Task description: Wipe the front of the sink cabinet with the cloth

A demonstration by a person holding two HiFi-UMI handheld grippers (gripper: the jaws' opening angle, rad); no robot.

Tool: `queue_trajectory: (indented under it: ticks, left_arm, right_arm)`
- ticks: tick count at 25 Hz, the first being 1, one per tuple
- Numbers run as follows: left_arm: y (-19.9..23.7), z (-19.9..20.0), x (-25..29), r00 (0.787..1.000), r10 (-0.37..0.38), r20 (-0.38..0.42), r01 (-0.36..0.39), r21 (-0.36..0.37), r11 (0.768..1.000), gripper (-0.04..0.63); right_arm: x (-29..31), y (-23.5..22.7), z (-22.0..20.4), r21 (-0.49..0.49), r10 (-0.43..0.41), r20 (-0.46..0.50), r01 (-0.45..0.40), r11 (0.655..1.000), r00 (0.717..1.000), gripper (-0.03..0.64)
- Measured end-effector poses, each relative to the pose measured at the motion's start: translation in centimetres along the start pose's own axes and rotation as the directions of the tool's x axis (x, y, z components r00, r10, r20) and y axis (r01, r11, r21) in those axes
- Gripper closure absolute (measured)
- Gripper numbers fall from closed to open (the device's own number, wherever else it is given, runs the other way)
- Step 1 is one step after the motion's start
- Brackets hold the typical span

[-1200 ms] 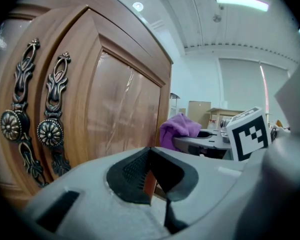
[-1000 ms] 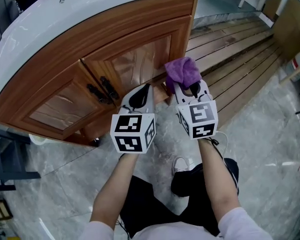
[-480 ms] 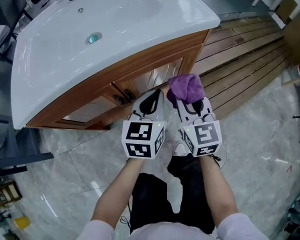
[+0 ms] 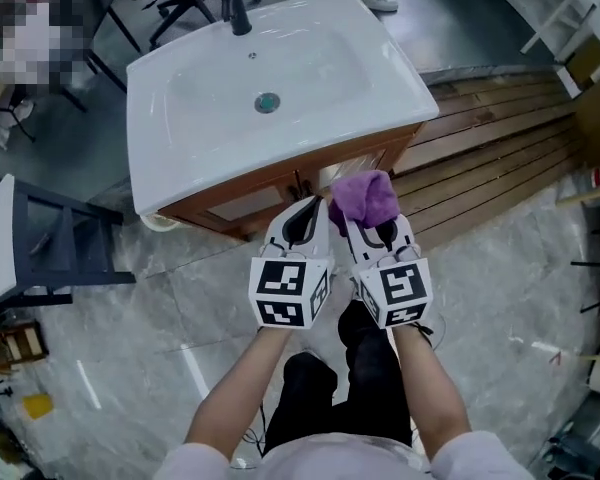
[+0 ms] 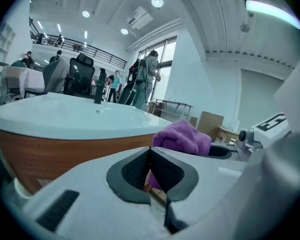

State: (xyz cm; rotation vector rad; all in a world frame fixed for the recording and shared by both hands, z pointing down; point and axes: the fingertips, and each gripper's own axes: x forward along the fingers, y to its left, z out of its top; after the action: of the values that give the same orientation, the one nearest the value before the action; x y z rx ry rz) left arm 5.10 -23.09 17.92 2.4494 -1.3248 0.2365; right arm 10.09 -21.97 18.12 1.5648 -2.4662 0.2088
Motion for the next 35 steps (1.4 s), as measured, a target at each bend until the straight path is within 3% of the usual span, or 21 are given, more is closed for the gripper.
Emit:
queue_trajectory:
  ticks: [11,19,26,35]
  left_arm:
    - [-1.1,8.1,-16.2,0.988,0.131,0.077,-0.131,-0.002,0.991,0.591]
    - [-4.3,10.5,-26.0,0.981,0.158,0.112,-0.158,-0.012,0.987,0.591]
    - [-6.3,10.8,-29.3,0.981,0.153,0.116,-0.154,-0.001,0.988,0.591]
    - [-7.8,11.1,-29.6,0.985,0.126,0.121,-0.130,0.026,0.991,0.591]
  right_arm:
    - [-8.0,10.8,11.6,-0.057,0.125,0.063,-0.121,0.991,0.990,0.543]
    - [-15.0,17.7,15.9,-0.074,0.212,0.083,-0.206,0.976,0.974,0.543]
    - [-18.5,19.2,17.1,-0.034,0.228,0.083,-0.226,0.973,0.970,0.545]
    - [-19.4,19.8,17.6,-0.063,0.229,0.091,-0.224,0.973,0.969,0.543]
